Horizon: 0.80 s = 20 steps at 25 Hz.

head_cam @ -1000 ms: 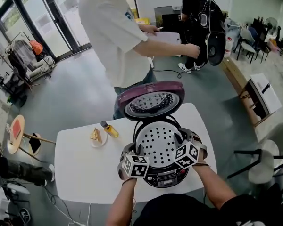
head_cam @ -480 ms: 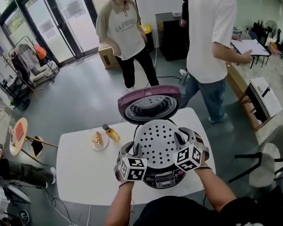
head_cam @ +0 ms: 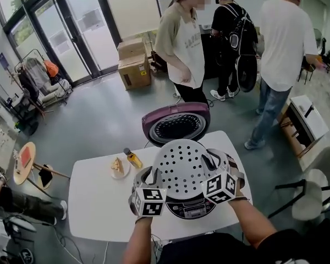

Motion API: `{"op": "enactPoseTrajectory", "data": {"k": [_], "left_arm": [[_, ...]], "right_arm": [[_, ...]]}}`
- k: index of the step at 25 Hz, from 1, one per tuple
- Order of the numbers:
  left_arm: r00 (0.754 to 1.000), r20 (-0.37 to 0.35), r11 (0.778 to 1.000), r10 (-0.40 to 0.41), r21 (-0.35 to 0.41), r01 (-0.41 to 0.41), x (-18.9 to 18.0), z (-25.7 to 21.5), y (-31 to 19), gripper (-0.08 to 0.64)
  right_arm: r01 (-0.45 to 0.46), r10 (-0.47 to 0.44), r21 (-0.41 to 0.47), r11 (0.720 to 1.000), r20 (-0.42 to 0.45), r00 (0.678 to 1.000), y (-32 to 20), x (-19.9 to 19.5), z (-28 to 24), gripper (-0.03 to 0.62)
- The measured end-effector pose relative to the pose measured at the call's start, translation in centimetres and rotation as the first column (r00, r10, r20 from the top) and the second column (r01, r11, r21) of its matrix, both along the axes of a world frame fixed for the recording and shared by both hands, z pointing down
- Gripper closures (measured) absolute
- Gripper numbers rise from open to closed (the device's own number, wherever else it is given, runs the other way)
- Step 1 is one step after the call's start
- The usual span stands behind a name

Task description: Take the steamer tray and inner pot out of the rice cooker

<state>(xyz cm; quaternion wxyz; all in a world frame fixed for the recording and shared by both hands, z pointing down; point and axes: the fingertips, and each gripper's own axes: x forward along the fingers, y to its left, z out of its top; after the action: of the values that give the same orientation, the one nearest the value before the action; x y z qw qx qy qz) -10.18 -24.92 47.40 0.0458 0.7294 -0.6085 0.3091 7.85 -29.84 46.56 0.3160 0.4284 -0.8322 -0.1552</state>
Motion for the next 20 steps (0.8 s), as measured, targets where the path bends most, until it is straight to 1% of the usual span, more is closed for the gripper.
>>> {"op": "enactPoseTrajectory", "data": {"k": [3,8,11,16,20], "left_arm": [[1.0,-0.012,1.0,0.012,0.015,-0.012,-2.2,-0.4,0.4,0.488],[0.999,-0.018,0.999,0.029,0.015,-0.028,-7.6,-1.7,2.1,0.489],[1.0,-0.016,1.0,0.024,0.015,-0.023,-11.3,-2.1,3.4,0.489],[1.0,-0.013,1.0,-0.015,0.006,0.015,-17.6,-1.1,5.8,0.489],[0.997,-0.018,0.997,-0.076,-0.016,0.075,-23.7,1.0,8.2,0.489]], "right_arm": [[-0.016,0.016,0.009,1.0,0.004,1.0,0.9,-2.1,-0.5,0.506],[-0.029,0.029,0.01,1.0,0.0,1.0,2.7,-7.4,-1.8,0.506],[-0.023,0.023,0.01,1.0,0.002,1.0,3.9,-11.2,-2.3,0.506],[0.014,-0.014,0.0,1.0,-0.003,1.0,5.6,-17.7,-1.0,0.505],[0.076,-0.077,-0.024,0.997,-0.021,0.997,6.9,-24.1,1.2,0.505]]}}
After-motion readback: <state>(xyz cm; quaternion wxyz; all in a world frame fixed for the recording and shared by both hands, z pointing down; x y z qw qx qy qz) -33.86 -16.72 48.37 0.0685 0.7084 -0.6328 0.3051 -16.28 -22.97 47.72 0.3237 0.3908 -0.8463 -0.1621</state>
